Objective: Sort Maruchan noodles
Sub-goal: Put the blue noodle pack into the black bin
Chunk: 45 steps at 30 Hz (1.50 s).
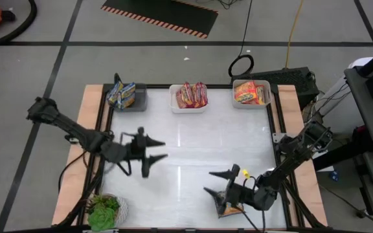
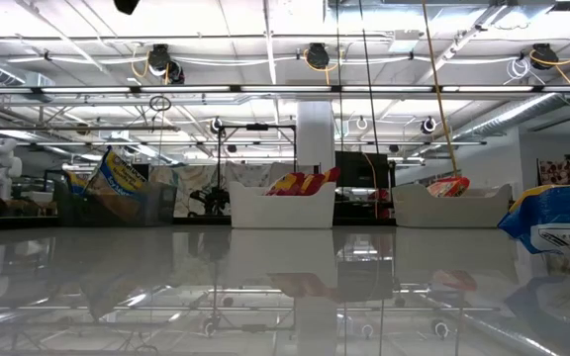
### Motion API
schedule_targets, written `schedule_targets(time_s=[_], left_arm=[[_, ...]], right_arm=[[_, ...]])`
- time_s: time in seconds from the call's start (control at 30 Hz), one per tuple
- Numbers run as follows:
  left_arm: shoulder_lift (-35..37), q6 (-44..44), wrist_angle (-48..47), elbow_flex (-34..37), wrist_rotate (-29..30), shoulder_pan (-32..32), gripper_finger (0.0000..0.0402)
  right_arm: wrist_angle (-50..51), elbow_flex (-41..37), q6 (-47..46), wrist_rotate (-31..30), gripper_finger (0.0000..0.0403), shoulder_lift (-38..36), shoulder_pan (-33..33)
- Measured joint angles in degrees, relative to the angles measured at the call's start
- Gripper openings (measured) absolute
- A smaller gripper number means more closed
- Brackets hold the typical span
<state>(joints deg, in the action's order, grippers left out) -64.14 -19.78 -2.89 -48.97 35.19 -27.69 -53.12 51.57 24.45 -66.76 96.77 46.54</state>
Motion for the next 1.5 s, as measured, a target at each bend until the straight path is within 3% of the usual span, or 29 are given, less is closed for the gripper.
schedule_targets(time_s=[0.2,0.43,0.6,0.83,0.93,1.1,1.3,1.5], left_arm=[[-8.2,-0.6,3.9,0.0,1.1,-4.5,0.0228],[-9.5,-4.6,4.8,0.0,0.8,-8.1,0.0228],[-9.5,-4.5,7.5,0.0,1.3,-12.1,0.0228],[-9.5,-6.2,7.9,0.0,5.7,-17.0,0.0228],[-9.5,-7.6,8.0,0.0,7.3,-18.6,0.0228],[-9.4,-7.6,9.7,-0.1,8.9,-20.1,0.0228],[-9.4,-5.6,10.3,-0.1,9.1,-20.2,0.0228],[-9.5,-6.0,10.1,-0.1,9.6,-19.2,0.0228]], right_arm=[[6.9,0.0,-27.7,14.0,0.0281,0.0,0.5],[28.3,5.2,-50.0,20.6,0.0281,0.0,2.9],[44.0,13.2,-55.6,18.5,0.0281,0.0,6.9],[57.5,24.2,-60.6,17.9,0.0266,4.5,11.7],[64.6,27.4,-68.2,22.9,0.0255,7.2,12.2],[72.7,29.7,-82.9,36.2,0.0240,10.8,12.1],[79.3,29.8,-91.7,37.7,0.0231,13.0,15.6],[92.6,29.8,-105.3,44.4,0.0220,12.1,18.1]])
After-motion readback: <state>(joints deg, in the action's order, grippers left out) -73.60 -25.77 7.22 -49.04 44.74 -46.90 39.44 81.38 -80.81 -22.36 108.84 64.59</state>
